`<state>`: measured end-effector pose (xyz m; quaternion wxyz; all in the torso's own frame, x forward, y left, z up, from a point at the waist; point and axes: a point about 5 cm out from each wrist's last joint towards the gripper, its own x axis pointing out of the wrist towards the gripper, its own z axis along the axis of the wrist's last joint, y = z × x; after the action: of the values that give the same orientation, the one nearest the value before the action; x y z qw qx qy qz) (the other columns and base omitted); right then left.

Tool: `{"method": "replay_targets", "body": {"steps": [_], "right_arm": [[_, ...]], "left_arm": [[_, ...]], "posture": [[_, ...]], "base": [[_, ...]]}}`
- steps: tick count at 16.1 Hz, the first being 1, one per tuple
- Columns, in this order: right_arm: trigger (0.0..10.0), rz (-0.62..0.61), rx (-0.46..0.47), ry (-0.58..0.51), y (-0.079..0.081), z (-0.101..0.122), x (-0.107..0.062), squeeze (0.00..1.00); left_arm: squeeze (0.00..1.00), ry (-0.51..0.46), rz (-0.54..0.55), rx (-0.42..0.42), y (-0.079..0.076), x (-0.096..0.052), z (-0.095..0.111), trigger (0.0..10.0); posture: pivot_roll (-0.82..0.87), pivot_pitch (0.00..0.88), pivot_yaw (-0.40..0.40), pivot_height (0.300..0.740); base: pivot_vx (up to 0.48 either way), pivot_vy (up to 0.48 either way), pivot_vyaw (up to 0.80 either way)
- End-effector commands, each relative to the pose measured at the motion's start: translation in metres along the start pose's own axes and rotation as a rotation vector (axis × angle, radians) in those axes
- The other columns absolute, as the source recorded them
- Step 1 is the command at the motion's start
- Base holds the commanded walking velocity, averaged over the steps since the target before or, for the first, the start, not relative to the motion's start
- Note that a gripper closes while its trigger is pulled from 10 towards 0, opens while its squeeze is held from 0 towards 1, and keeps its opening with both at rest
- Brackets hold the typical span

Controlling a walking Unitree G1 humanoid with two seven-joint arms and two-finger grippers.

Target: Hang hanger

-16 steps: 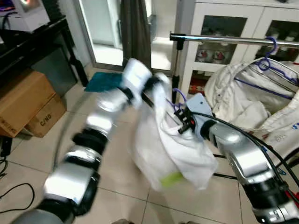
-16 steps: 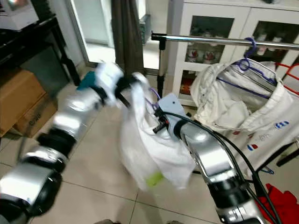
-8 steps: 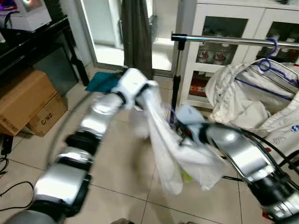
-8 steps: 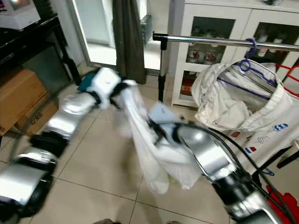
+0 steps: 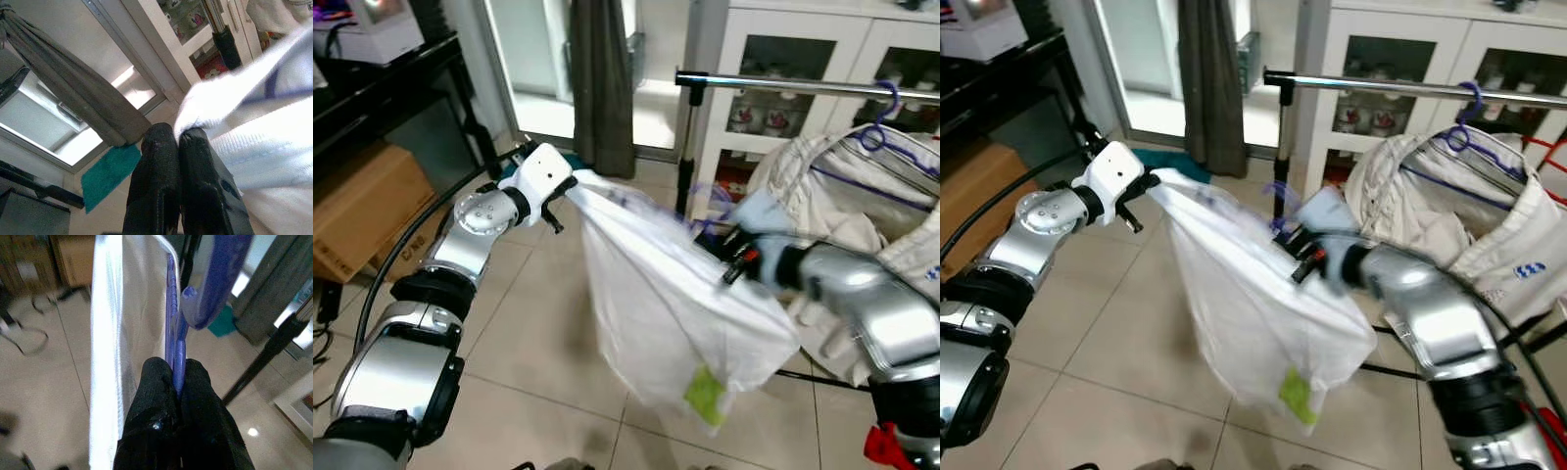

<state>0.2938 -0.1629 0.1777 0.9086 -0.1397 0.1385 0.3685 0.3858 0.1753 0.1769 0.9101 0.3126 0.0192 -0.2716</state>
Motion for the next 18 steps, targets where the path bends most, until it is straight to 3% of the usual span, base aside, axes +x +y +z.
{"method": "replay_targets", "body": {"steps": [1, 2, 3, 5, 6, 8, 11, 15, 16, 17, 18], "right_arm": [[0.0, 0.039, 0.012, -0.070, -0.001, 0.004, -0.014, 0.00], [0.0, 0.066, 0.005, -0.093, 0.001, 0.006, -0.018, 0.00], [0.0, 0.148, 0.025, -0.155, 0.008, 0.008, -0.030, 0.00], [0.0, 0.175, 0.056, -0.186, 0.010, 0.008, -0.037, 0.00], [0.0, 0.210, 0.047, -0.161, 0.014, 0.005, -0.038, 0.00], [0.0, 0.293, 0.037, -0.125, 0.028, -0.002, -0.040, 0.00], [0.0, 0.225, 0.097, -0.201, 0.023, 0.000, -0.040, 0.00], [0.0, 0.259, 0.133, -0.228, 0.026, -0.004, -0.050, 0.00], [0.0, 0.272, 0.139, -0.208, 0.028, -0.007, -0.051, 0.00], [0.0, 0.272, 0.139, -0.208, 0.028, -0.007, -0.051, 0.00], [0.0, 0.256, 0.137, -0.200, 0.030, -0.009, -0.043, 0.00]], "left_arm": [[0.00, 0.028, 0.044, 0.012, 0.016, -0.007, -0.003, 0.0], [0.00, 0.033, 0.057, 0.006, 0.018, -0.008, -0.004, 0.0], [0.00, 0.030, 0.107, -0.055, 0.027, -0.012, -0.007, 0.0], [0.00, 0.012, 0.126, -0.133, 0.029, -0.013, -0.009, 0.0], [0.00, -0.001, 0.142, -0.157, 0.031, -0.013, -0.008, 0.0], [0.00, -0.093, 0.175, -0.295, 0.038, -0.011, 0.003, 0.0], [0.00, -0.131, 0.183, -0.431, 0.039, -0.008, 0.004, 0.0], [0.00, -0.119, 0.315, -0.652, 0.047, -0.017, -0.014, 0.0], [0.00, -0.139, 0.304, -0.726, 0.048, -0.018, -0.015, 0.0], [0.00, -0.139, 0.304, -0.726, 0.048, -0.018, -0.015, 0.0], [0.00, -0.149, 0.153, -0.748, 0.034, -0.011, -0.011, 0.0]], "posture": [[-0.14, 0.000, 0.046, 0.740], [-0.14, 0.000, 0.046, 0.740], [-0.15, 0.000, 0.054, 0.740], [-0.15, 0.000, 0.057, 0.740], [-0.16, 0.000, 0.061, 0.740], [-0.16, 0.000, 0.066, 0.740], [-0.16, 0.000, 0.076, 0.740], [-0.16, 0.000, 0.081, 0.740], [-0.16, 0.000, 0.081, 0.740], [-0.16, 0.000, 0.081, 0.740], [-0.14, 0.000, 0.066, 0.740]], "base": [[0.000, 0.000, 0.00], [0.000, 0.000, 0.00], [0.000, 0.000, 0.00], [0.000, 0.000, 0.00], [0.000, 0.000, 0.00], [0.000, 0.000, 0.00], [0.000, 0.000, 0.00], [0.000, 0.000, 0.00], [0.000, 0.000, 0.00], [0.000, 0.000, 0.00], [0.000, 0.000, 0.00]]}}
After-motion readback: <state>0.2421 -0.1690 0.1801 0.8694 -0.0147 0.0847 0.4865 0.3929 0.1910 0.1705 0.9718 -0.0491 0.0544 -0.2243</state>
